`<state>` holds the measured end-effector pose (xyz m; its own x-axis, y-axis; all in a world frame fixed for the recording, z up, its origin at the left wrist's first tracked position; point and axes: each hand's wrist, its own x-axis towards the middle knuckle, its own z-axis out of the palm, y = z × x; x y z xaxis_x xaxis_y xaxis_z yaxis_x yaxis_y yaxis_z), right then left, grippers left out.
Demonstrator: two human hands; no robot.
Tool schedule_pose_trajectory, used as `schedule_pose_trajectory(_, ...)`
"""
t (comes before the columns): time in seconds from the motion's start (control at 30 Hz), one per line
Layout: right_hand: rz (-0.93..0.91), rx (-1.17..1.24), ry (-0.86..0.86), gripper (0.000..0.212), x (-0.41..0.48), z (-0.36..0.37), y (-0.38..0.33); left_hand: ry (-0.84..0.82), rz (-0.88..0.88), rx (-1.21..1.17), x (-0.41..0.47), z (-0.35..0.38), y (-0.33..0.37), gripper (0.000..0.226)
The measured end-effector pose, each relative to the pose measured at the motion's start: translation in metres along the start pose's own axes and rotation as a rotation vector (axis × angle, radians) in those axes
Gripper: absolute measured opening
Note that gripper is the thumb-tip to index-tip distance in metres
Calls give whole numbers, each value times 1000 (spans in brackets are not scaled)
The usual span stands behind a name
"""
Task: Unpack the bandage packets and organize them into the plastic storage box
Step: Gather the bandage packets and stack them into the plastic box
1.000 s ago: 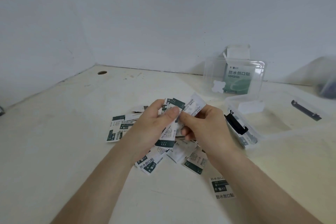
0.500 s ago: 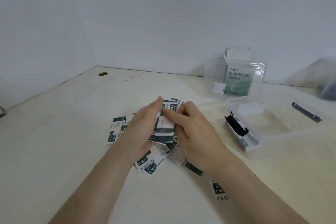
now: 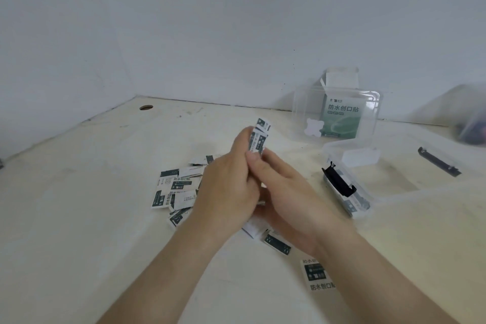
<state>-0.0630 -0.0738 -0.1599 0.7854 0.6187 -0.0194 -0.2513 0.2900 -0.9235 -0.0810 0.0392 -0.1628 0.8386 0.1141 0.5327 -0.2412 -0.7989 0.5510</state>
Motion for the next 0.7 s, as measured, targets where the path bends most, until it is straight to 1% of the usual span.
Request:
schedule_pose_trajectory(0.07, -9, 87, 65, 30, 2, -1, -1, -20, 59, 122, 0, 2, 8, 50)
schedule_pose_trajectory(0.17, 13, 139, 186, 27, 5, -8, -4, -163, 0, 87, -4, 3, 17, 59)
schedule_pose_trajectory(0.23, 28, 135, 246, 24, 6, -12, -4, -243, 12, 77, -7, 5, 16, 67)
schedule_pose_trajectory(0.33, 46, 181, 243, 22, 5, -13, -6, -337, 26, 85, -7, 4, 9, 76)
schedule_pose_trajectory(0.43, 77, 254, 207, 28, 6, -15, -7, -421, 53, 6, -7, -3, 4, 81)
schedule_pose_trajectory(0.5, 103, 301, 195, 34, 9, -17, -7, -395, 78, -37, -5, -6, 1, 79)
schedule_pose_trajectory(0.6, 143, 328, 174, 58, 12, -21, -6, -237, 118, -12, -2, -5, -5, 60)
schedule_pose_trajectory(0.67, 150, 328, 133, 72, 11, -21, -6, -167, 153, 16, -1, -3, -8, 60)
schedule_pose_trajectory(0.7, 144, 310, 122, 73, 10, -21, -7, -145, 171, 30, -1, -2, -9, 61)
